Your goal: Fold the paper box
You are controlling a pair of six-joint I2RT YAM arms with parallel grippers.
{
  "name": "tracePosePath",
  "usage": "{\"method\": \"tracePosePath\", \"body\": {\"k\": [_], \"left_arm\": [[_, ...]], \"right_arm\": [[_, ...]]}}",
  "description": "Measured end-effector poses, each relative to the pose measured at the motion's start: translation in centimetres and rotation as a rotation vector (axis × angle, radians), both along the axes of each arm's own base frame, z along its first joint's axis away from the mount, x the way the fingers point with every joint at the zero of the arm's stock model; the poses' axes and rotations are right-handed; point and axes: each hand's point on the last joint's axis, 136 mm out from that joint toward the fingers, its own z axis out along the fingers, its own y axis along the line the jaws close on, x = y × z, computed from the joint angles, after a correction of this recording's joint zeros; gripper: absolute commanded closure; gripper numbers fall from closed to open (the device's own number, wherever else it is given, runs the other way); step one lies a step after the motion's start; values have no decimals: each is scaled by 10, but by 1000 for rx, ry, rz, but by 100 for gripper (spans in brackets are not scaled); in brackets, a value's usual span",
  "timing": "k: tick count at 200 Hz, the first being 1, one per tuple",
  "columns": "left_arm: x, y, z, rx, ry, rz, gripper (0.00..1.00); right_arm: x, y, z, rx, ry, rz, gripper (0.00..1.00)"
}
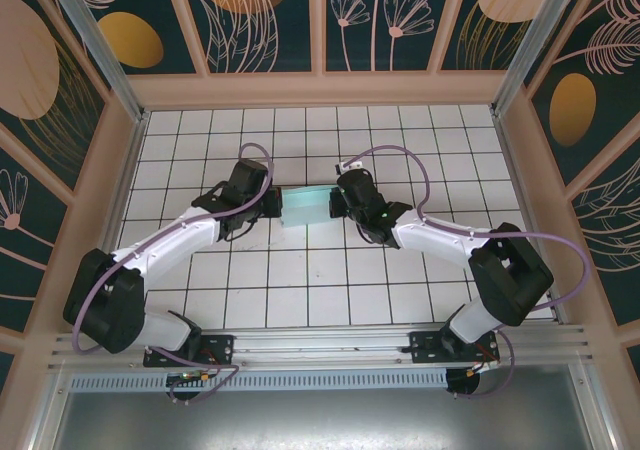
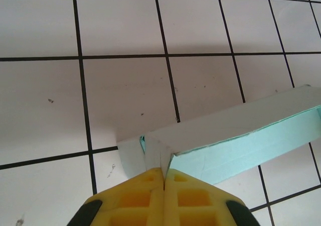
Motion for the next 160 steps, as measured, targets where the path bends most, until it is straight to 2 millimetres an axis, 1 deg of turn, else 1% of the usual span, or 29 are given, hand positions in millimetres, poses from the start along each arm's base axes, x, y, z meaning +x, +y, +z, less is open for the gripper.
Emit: {"method": "tracePosePath", "body": {"k": [68, 118, 160], "left_arm": [[7, -5, 10, -42, 59, 38, 100], [10, -3, 8, -66, 106, 56, 100], [10, -2, 7, -61, 108, 51, 100]], "right_arm": [[2, -2, -1, -6, -3, -12, 100], [4, -1, -2, -2, -8, -11, 100], [6, 1, -2, 1, -14, -10, 100]]}}
